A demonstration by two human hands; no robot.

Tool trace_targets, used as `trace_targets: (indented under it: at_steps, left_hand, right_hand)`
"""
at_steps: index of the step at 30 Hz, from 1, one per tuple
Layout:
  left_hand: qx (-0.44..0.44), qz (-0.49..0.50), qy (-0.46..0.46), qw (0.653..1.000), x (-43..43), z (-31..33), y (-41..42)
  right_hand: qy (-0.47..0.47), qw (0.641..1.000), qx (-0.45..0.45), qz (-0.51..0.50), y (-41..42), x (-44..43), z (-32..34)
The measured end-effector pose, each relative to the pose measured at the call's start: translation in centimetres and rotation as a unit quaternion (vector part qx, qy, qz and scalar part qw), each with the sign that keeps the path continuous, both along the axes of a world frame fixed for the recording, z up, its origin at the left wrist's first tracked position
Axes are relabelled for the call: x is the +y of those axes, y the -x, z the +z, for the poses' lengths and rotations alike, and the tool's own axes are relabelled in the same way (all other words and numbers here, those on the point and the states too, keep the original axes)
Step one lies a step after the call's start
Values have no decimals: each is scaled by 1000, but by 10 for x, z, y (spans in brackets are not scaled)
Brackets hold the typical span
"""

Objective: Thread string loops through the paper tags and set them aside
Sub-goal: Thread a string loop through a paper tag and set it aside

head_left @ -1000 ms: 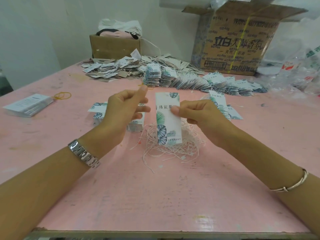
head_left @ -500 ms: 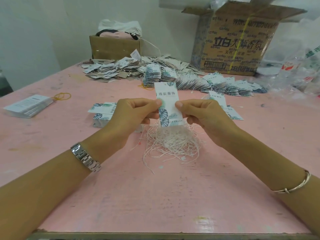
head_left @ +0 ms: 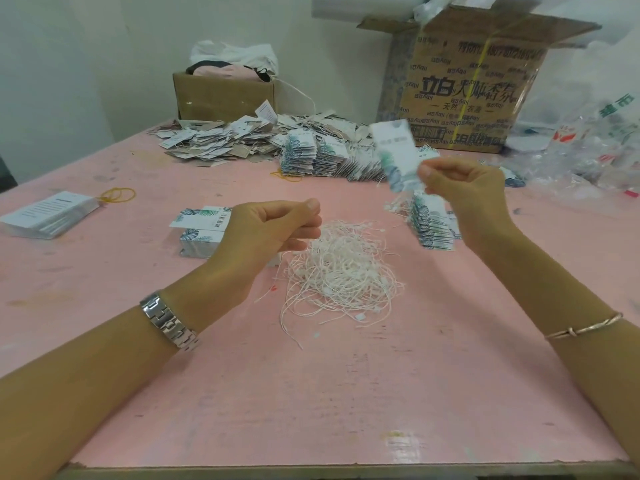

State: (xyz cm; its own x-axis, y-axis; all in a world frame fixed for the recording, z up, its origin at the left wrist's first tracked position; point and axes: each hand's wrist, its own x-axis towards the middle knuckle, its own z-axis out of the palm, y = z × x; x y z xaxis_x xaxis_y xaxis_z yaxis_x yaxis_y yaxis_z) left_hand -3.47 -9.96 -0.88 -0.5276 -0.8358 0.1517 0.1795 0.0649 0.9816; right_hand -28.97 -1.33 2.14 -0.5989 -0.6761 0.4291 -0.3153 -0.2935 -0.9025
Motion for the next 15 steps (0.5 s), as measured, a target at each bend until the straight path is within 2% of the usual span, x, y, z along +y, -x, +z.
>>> trace_targets:
  at_steps: [3,7,15]
  left_hand:
    - [0,-3,7,1000,1,0,0]
    - [-5,-2,14,1000,1,-2,0]
    - [-18,-6,29,999,4,-2,0]
  right_hand:
    - [20,994,-36,-101,47,3,1]
    - [-10,975,-58,-212,104,13,-13]
    - [-148,959,4,-240,133,22,-47]
